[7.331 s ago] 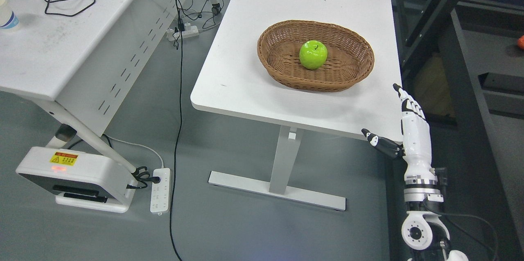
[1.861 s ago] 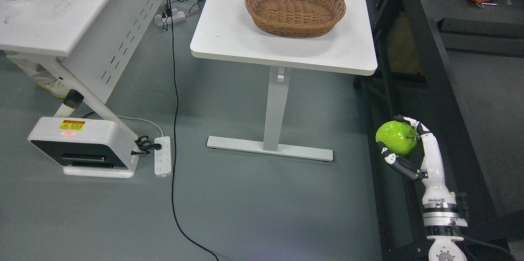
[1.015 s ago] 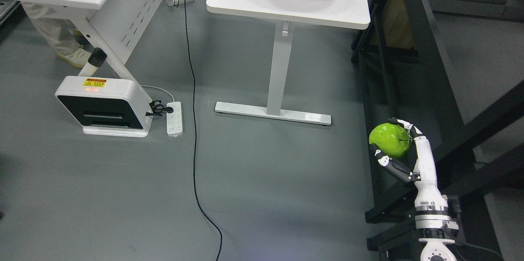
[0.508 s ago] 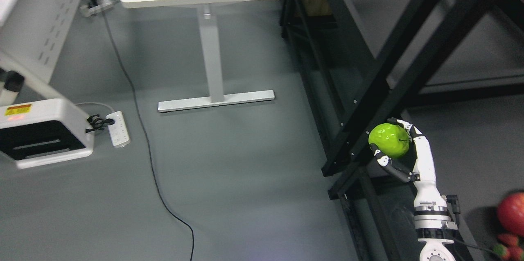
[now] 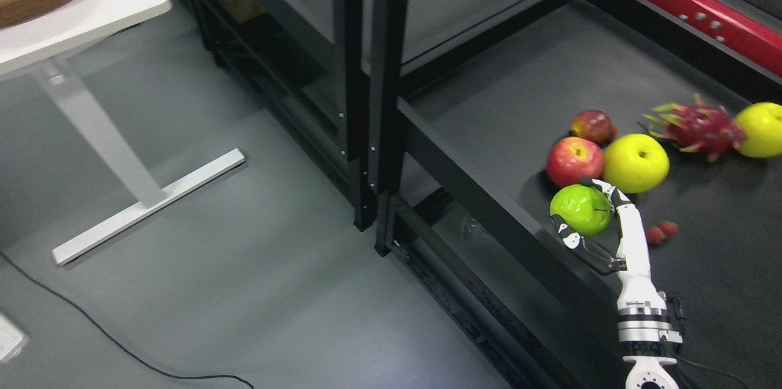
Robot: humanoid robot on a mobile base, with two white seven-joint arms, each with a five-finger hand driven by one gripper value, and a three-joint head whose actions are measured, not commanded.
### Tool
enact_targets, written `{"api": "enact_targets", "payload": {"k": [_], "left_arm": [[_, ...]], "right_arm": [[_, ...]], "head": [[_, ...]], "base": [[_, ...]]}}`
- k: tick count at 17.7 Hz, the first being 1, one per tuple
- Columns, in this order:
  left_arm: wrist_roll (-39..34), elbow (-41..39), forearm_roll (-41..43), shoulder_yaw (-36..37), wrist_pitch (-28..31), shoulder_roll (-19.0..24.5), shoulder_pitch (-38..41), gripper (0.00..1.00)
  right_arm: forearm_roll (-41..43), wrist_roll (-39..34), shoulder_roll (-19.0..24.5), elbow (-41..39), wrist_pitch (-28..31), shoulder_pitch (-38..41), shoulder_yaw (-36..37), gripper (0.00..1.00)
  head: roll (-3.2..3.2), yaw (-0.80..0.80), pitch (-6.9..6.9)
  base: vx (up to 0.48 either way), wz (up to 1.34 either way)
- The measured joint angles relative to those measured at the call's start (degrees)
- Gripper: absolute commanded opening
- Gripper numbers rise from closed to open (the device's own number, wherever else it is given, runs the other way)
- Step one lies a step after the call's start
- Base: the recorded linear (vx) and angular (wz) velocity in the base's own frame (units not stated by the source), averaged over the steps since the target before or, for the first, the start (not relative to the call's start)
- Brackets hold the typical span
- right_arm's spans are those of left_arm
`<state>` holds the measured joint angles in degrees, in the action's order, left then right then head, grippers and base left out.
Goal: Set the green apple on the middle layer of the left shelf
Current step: 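Carry the green apple in the right hand while turning toward the shelf, then lower the green apple onto the shelf tray beside the other fruit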
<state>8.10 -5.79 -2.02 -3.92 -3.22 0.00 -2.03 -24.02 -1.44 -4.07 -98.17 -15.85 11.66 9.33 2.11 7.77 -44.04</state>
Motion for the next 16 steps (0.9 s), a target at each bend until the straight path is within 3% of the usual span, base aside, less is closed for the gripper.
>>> {"api": "enact_targets", "payload": {"k": [16], "left_arm": [[0.0,0.0,0.0,0.0,0.0,0.0,0.0,1.00]], "right_arm": [[0.0,0.0,0.0,0.0,4.1,-0.4,0.6,0.00]], "head": [[0.00,0.00,0.00]], "base": [[0.107,-0.61]]}}
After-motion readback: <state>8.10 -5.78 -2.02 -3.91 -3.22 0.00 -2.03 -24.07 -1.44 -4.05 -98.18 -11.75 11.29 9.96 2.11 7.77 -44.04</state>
